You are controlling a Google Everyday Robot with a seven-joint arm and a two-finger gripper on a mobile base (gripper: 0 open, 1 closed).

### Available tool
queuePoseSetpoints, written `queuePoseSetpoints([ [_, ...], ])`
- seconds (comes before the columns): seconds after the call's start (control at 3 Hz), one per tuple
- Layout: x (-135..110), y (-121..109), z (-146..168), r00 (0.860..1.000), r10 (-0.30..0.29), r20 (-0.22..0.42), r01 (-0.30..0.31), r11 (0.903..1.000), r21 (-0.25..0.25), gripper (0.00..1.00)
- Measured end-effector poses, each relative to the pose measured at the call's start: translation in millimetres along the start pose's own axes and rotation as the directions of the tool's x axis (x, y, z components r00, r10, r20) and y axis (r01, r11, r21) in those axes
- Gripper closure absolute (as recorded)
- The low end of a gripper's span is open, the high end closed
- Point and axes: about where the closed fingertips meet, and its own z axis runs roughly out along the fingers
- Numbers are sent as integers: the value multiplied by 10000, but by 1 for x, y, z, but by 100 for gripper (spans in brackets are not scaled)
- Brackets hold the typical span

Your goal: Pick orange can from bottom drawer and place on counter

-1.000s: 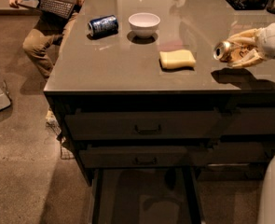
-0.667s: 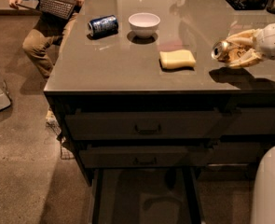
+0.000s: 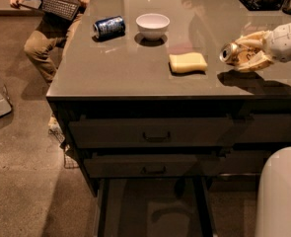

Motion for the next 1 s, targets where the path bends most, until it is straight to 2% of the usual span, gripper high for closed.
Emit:
queuePoseSetpoints([
  [0.67,7,2,15,9996,282,-7,-283,9994,-209,12],
  [1.0,10,3,18,9993,372,25,-372,9990,-235,0],
])
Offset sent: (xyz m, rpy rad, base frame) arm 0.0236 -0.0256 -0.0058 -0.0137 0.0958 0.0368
